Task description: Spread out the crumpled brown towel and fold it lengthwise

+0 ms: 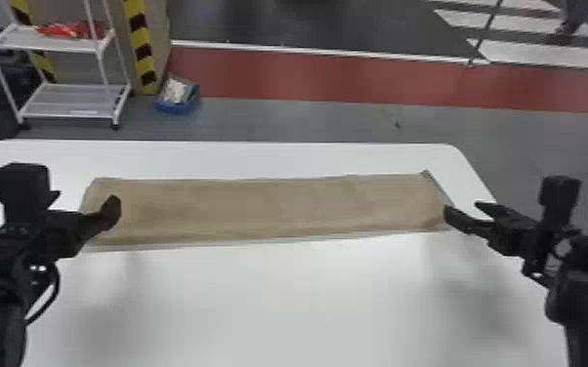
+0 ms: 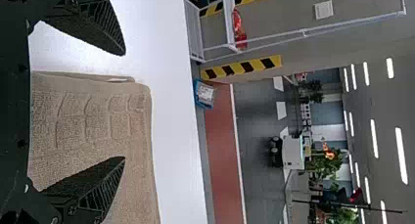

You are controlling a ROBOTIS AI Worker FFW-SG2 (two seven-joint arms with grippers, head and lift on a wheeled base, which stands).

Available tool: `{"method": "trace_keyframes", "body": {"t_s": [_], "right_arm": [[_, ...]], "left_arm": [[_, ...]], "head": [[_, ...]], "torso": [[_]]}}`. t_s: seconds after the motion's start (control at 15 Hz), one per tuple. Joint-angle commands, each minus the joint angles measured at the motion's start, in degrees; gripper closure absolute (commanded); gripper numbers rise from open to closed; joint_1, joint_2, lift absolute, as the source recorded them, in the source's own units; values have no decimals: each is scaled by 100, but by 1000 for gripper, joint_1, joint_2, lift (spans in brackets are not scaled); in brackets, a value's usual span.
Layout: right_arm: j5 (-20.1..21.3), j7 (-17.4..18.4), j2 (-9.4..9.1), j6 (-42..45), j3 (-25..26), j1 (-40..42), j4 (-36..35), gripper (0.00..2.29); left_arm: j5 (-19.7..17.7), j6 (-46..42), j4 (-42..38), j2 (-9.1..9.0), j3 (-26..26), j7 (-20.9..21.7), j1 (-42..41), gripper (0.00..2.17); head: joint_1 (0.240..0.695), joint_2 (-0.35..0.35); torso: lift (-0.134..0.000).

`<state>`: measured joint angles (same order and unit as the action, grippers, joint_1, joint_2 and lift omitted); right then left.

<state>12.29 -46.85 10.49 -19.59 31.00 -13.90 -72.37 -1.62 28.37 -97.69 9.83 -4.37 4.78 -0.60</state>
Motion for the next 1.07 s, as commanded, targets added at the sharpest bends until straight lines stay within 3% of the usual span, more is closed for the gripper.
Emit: {"method": "trace_keyframes", "body": {"t_s": [0.0,0.33,0.4,0.47,0.73,1.0], "right_arm": [[125,0,-4,46,-191,2,39,221],[301,9,-12,46,-420,-34,135,289],[309,0,-12,29,-420,-34,135,427],[318,0,-4,29,-420,-34,135,515],[301,-167,-12,-77,-402,-34,83,1146],[248,-263,-47,-217,-367,116,-128,1207]], "left_arm": [[-137,165,4,-8,-134,163,16,140],[-93,1272,-101,18,-178,172,34,279],[-93,1395,-128,10,-266,190,7,390],[-119,1430,-198,18,-319,207,-36,522],[-128,1888,-743,-8,-591,322,-291,1440],[-119,1888,-1033,-25,-600,322,-458,1440]], "head": [[695,-120],[695,-92],[695,-88],[695,-84],[695,-63],[695,-56]], "torso": [[-124],[-124],[-124],[-124],[-124],[-124]]}}
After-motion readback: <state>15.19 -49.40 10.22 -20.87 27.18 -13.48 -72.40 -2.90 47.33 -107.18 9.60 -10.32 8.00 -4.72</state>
